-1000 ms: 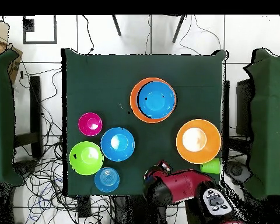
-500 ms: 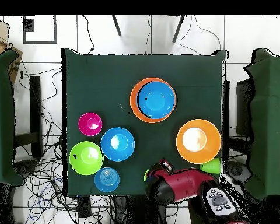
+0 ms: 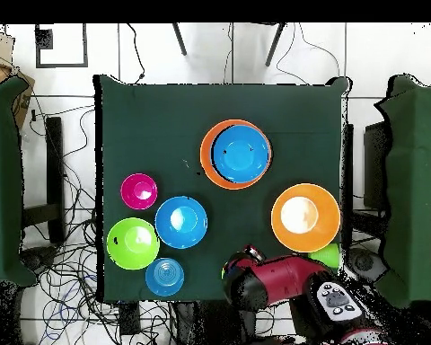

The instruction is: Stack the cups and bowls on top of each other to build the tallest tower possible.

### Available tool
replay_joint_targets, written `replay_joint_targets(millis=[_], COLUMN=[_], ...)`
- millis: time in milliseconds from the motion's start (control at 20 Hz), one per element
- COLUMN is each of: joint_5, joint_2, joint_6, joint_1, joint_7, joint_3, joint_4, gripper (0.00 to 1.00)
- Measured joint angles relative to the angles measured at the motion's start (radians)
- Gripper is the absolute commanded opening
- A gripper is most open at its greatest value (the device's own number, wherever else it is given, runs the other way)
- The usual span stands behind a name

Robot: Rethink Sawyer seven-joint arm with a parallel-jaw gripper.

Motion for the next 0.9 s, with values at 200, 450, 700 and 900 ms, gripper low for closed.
replay_joint_targets(millis=[200, 450, 700, 900], joint_5=[-0.001, -0.005, -0.005, -0.005], joint_2=[0.025, 0.063, 0.089, 0.091], joint_6=[0.000, 0.000, 0.000, 0.000], joint_1=[0.000, 0.002, 0.014, 0.027], joint_7=[0.000, 0.000, 0.000, 0.000], joint_3=[0.000, 0.000, 0.001, -0.001], joint_4=[-0.018, -0.045, -0.050, -0.051], gripper=[1.00, 1.00, 1.00, 1.00])
